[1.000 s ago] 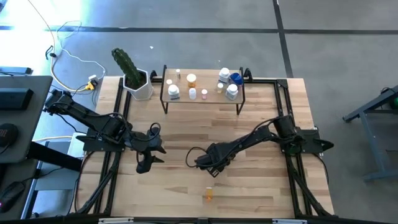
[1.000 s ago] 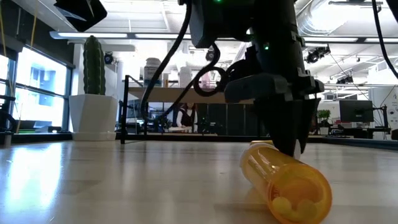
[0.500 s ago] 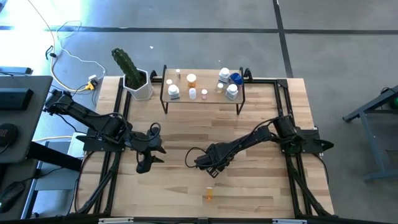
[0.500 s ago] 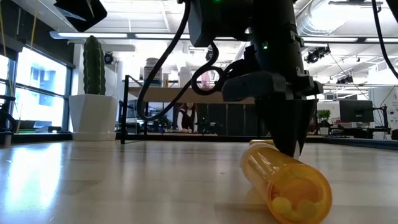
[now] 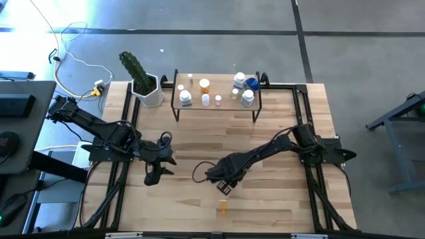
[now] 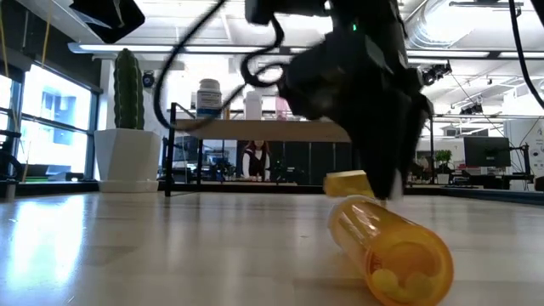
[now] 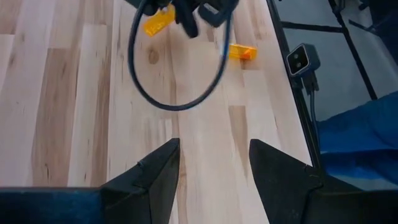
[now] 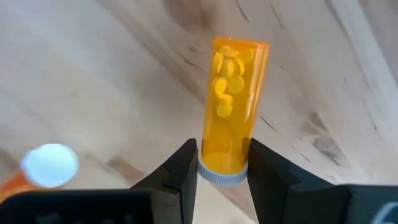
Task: Pick and place medicine bottles onto shelf by color
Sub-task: Put the top small orange pill bottle on the shelf
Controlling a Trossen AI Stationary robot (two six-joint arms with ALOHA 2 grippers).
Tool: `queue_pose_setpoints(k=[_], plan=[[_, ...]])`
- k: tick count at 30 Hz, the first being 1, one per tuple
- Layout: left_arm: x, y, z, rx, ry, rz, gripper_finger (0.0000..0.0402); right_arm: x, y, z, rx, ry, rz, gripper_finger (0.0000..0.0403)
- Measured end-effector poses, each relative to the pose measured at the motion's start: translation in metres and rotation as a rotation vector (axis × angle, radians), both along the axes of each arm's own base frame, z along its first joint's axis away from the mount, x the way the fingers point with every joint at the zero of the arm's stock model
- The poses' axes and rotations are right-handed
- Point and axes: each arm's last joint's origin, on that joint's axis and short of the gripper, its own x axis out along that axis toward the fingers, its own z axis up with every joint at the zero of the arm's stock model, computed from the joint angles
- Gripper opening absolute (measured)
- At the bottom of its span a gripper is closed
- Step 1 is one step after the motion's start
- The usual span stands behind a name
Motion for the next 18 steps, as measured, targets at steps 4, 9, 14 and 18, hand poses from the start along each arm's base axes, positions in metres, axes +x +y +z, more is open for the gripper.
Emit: queue_pose_setpoints(k=[4, 9, 14, 18], plan=[[-0.001, 0.0, 0.0, -0.015, 0.01, -0.005, 0.0184, 0.01, 0.006, 0.019, -0.005, -0.084, 0.039, 0.0101], [-0.001, -0.001, 0.0, -0.049, 0.022, -0.028, 0.0184, 0.022, 0.01, 0.045, -0.02, -0.198, 0.084, 0.0101], [-0.001, -0.001, 0.0, -0.064, 0.027, -0.01, 0.0184, 0.031, 0.012, 0.07, -0.038, -0.303, 0.154, 0.0101], [-0.001, -0.001, 0.0, -0.08, 0.032, 0.006, 0.0184, 0.035, 0.012, 0.084, -0.059, -0.362, 0.212, 0.0101]])
